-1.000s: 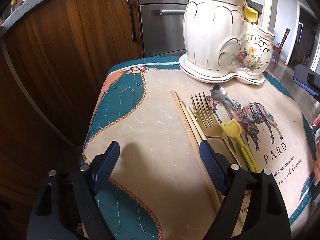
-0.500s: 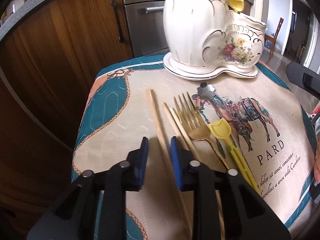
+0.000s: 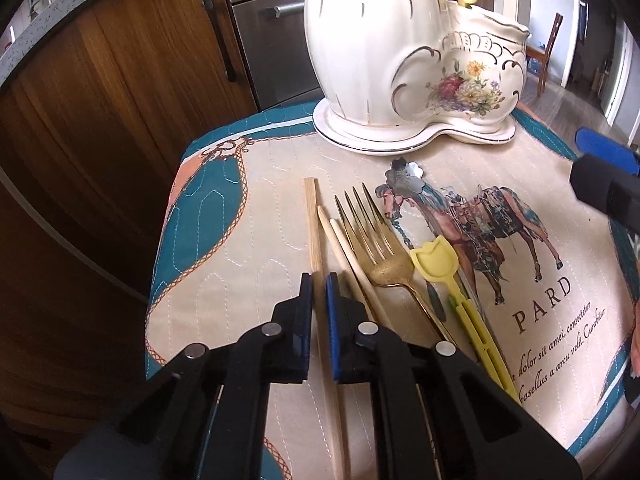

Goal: Organize utensils
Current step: 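Grasp a third wooden chopstick with the left tool while the right tool approaches the gold forks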

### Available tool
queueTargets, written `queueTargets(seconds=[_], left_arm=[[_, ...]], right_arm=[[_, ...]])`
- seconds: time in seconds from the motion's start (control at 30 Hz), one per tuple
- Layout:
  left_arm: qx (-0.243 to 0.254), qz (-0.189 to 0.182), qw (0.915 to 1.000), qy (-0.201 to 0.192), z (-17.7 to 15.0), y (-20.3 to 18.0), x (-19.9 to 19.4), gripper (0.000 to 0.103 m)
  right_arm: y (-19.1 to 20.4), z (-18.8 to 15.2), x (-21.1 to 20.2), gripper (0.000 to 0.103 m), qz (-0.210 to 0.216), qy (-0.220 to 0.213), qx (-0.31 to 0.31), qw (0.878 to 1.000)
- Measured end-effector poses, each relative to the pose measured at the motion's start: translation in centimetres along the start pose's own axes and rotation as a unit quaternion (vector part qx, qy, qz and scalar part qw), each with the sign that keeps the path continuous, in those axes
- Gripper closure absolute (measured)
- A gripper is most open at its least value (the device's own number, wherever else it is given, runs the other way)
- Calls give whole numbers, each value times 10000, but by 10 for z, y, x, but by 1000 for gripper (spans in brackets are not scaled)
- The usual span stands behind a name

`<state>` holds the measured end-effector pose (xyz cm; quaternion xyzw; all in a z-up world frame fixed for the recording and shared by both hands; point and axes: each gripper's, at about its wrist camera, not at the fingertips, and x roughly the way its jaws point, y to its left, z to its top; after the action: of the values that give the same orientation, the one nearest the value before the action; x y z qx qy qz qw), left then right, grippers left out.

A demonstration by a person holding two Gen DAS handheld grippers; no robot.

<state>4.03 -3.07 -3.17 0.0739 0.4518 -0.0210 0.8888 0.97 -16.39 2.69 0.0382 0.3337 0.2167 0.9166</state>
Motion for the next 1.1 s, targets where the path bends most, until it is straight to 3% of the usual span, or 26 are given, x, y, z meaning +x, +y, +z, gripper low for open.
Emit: queueTargets(seconds=[0.13, 0.23, 0.4, 0.5, 0.67, 0.93, 1.1], left_arm=[[-285, -130, 9994, -121, -5, 11, -5, 97], [-505, -230, 9980, -297, -8, 21, -10, 97], [-745, -455, 9950, -495, -15, 33, -16, 97], [-794, -561, 9934, -604, -20, 34, -19, 97], [-862, -726, 9907, -759, -27, 37, -22, 97], [-922, -929, 9886, -740, -28, 40, -17, 97], [-921, -924, 9890, -699, -28, 39, -14, 97]], right_arm=[[12, -6, 8, 10, 114, 289, -207, 9993], [25, -10, 13, 20, 117, 452, -475, 9978], [37, -17, 19, 55, 322, 797, -547, 9948], [48, -23, 24, 70, 512, 1047, -595, 9914], [64, -32, 32, 77, 387, 1191, -789, 9890], [74, -39, 41, 79, 275, 1288, -948, 9868], [74, -37, 40, 89, 245, 1245, -1038, 9865]])
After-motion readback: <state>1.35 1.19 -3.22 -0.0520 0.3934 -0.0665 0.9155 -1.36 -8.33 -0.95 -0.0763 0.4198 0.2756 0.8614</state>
